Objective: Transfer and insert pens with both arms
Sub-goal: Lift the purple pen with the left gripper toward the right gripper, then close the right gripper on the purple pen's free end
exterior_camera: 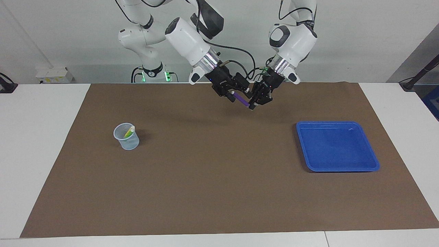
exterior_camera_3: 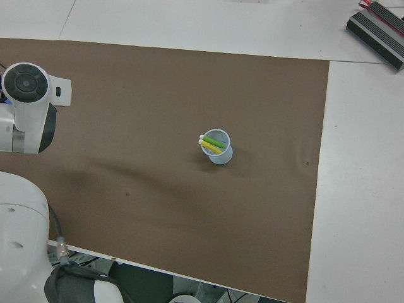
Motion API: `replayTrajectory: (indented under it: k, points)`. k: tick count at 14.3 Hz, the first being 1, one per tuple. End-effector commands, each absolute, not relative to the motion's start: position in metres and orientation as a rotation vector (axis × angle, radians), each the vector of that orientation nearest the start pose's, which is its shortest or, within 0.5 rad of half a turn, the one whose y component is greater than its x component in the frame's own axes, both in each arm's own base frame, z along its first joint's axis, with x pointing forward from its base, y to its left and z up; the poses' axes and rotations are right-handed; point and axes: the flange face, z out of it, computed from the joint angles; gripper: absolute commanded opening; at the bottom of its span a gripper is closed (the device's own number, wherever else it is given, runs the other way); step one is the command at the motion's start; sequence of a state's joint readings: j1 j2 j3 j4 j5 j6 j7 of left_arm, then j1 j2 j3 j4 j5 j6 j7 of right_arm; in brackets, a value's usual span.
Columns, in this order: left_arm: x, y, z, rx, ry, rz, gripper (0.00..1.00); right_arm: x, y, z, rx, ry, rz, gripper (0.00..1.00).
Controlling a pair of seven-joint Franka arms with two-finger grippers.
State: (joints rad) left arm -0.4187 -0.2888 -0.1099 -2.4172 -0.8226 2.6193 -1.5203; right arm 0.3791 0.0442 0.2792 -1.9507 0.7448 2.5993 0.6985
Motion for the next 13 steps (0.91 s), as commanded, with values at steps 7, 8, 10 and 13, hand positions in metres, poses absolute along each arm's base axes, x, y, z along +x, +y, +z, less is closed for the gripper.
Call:
replayTrajectory:
  k: [7, 8, 10, 13]
  points:
    - [0.4121, -0.2304, 0.4737, 1.669, 1.764, -0.279, 0.00, 0.4807, 0.3591, 0.5071, -2.324, 0.540, -0.057, 0.81]
    - [0.4124, -0.2298, 0.4737, 1.668, 1.765, -0.278, 0.00, 0.4797, 0.3583, 0.5054, -2.337, 0.525, -0.034, 0.71]
    - [0.4127, -0.2286, 0.4741, 1.667, 1.767, -0.279, 0.00, 0.4792, 0.3579, 0.5054, -2.346, 0.497, -0.036, 0.58]
    - [0.4133, -0.2275, 0.4740, 1.668, 1.767, -0.277, 0.00, 0.4801, 0.3565, 0.5053, -2.347, 0.497, -0.037, 0.44]
